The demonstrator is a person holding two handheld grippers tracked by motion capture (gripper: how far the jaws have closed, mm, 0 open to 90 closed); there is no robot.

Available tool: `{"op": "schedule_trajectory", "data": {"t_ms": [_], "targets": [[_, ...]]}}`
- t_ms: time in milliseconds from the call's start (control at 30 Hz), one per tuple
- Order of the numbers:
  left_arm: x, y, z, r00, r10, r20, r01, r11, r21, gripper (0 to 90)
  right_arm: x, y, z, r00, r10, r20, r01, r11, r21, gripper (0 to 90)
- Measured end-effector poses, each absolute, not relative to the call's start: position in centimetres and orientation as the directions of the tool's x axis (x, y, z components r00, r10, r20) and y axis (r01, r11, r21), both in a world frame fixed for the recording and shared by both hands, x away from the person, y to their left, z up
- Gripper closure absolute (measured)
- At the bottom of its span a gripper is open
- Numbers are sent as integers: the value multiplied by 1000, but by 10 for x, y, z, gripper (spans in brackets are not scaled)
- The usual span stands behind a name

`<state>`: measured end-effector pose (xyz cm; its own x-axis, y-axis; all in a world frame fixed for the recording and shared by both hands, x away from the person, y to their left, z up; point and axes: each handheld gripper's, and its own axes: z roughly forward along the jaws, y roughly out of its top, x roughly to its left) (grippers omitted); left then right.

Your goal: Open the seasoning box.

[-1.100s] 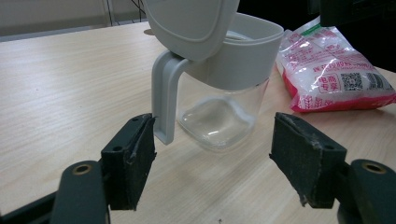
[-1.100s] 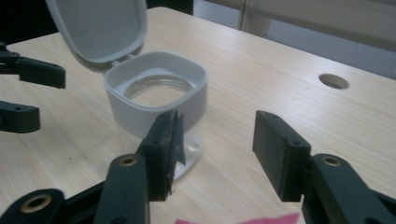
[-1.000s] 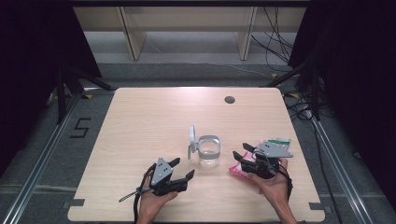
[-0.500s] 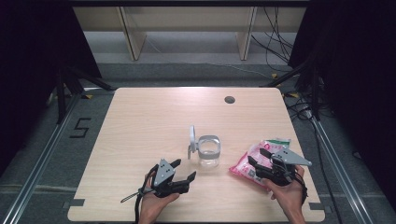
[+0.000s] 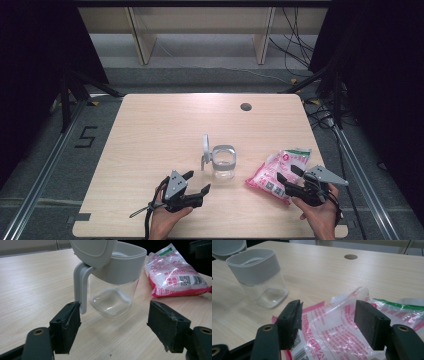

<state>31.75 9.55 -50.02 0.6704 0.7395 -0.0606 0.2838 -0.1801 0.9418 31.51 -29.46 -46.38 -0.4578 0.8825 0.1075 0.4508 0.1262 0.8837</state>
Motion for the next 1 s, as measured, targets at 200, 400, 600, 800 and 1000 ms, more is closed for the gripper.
{"op": "schedule_trajectory", "data": {"t_ms": [200, 400, 600, 800, 1000], "targets": [[315, 93, -501, 655, 750, -90, 314, -162, 935, 255, 311, -304, -466, -440, 892, 102, 447, 119, 887, 395], [315, 94, -501, 660, 746, -87, 308, -162, 938, 255, 308, -312, -467, -412, 906, 99, 461, 113, 880, 392], [314, 92, -501, 658, 748, -94, 317, -162, 934, 255, 310, -319, -472, -390, 915, 104, 464, 98, 880, 388], [314, 92, -501, 658, 747, -95, 319, -162, 934, 256, 311, -322, -474, -374, 920, 118, 477, 82, 875, 381], [317, 93, -500, 676, 734, -63, 293, -189, 937, 256, 313, -326, -477, -357, 928, 108, 487, 86, 869, 374]]}}
